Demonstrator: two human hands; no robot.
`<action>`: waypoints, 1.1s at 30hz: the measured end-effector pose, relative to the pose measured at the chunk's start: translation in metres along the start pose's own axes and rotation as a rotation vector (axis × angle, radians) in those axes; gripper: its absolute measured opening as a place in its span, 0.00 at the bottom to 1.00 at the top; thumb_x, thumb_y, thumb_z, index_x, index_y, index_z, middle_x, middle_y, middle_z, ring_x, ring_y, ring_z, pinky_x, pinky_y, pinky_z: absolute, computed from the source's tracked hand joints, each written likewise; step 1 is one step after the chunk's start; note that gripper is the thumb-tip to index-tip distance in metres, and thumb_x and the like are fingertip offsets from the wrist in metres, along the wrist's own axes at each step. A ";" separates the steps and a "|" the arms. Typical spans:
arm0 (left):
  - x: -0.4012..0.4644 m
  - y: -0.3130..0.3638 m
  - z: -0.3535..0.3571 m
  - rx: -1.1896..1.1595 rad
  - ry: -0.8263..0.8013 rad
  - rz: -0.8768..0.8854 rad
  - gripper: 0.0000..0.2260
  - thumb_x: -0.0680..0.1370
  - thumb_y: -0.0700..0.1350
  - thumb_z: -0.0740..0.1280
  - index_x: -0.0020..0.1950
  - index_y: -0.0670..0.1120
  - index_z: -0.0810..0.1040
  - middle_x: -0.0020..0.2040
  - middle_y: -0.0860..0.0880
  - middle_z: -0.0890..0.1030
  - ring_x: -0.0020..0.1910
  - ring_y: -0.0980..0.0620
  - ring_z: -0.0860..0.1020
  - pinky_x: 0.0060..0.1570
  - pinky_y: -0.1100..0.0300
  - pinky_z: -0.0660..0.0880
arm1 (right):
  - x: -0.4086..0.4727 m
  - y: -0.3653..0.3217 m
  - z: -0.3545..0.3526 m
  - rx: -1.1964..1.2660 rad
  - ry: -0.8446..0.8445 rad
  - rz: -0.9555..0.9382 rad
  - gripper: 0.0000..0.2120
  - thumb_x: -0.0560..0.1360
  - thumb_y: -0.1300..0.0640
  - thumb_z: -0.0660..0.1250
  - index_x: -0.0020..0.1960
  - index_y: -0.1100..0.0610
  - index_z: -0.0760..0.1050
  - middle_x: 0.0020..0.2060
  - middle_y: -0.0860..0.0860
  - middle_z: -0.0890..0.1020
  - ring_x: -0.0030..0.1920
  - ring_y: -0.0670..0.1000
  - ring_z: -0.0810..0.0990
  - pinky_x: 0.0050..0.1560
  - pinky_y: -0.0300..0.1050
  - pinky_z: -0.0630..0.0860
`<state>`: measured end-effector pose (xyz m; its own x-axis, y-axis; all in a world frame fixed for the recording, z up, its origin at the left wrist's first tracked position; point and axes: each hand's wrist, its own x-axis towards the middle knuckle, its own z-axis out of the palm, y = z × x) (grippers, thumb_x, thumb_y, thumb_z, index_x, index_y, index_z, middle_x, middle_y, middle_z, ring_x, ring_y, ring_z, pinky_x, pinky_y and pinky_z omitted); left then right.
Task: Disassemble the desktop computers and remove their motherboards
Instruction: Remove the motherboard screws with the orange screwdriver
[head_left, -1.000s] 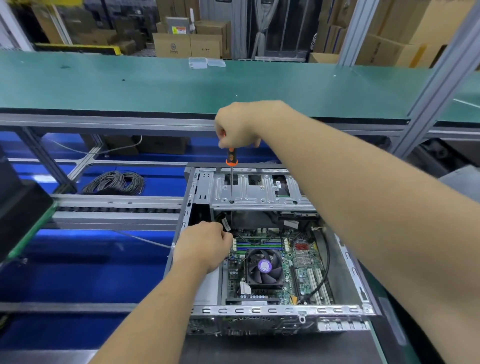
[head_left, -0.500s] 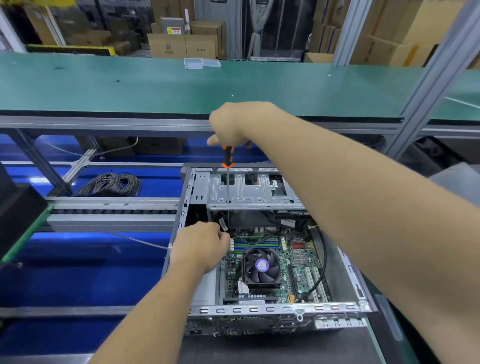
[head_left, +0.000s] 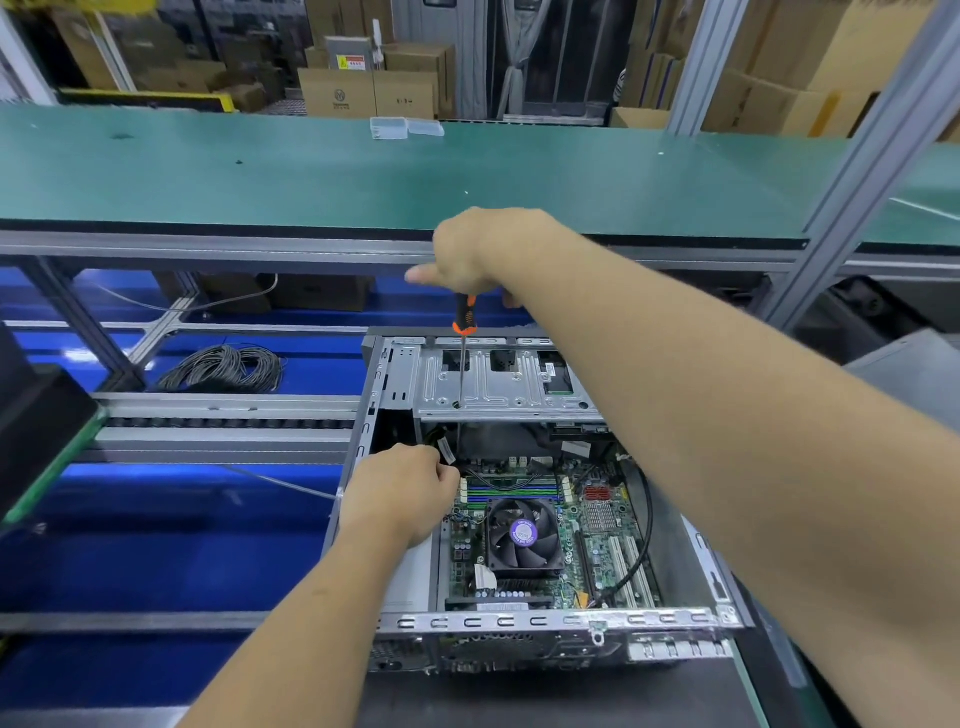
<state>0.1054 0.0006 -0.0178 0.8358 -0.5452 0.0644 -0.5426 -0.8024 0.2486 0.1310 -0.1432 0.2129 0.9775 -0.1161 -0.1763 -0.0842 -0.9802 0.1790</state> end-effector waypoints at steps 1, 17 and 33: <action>0.000 0.000 0.000 0.001 0.002 0.002 0.16 0.77 0.53 0.55 0.33 0.48 0.71 0.29 0.50 0.75 0.29 0.51 0.73 0.28 0.59 0.64 | 0.002 -0.003 0.003 -0.036 0.043 0.000 0.16 0.83 0.48 0.58 0.44 0.59 0.69 0.43 0.53 0.75 0.38 0.56 0.74 0.38 0.46 0.70; 0.000 0.000 0.000 0.005 0.011 0.005 0.16 0.77 0.53 0.55 0.33 0.48 0.71 0.29 0.51 0.75 0.29 0.51 0.73 0.27 0.59 0.64 | -0.003 -0.004 0.018 0.349 0.187 -0.008 0.09 0.76 0.63 0.60 0.54 0.63 0.74 0.49 0.58 0.80 0.49 0.60 0.79 0.48 0.52 0.79; 0.000 0.002 -0.001 0.004 -0.008 0.004 0.16 0.78 0.53 0.54 0.34 0.48 0.70 0.31 0.51 0.75 0.31 0.52 0.73 0.29 0.59 0.65 | -0.006 -0.004 0.027 0.309 0.256 0.147 0.18 0.77 0.45 0.64 0.38 0.57 0.66 0.37 0.52 0.72 0.35 0.55 0.71 0.35 0.45 0.67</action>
<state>0.1050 -0.0006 -0.0164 0.8331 -0.5502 0.0574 -0.5461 -0.8014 0.2441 0.1204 -0.1432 0.1876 0.9639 -0.2531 0.0826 -0.2424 -0.9626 -0.1209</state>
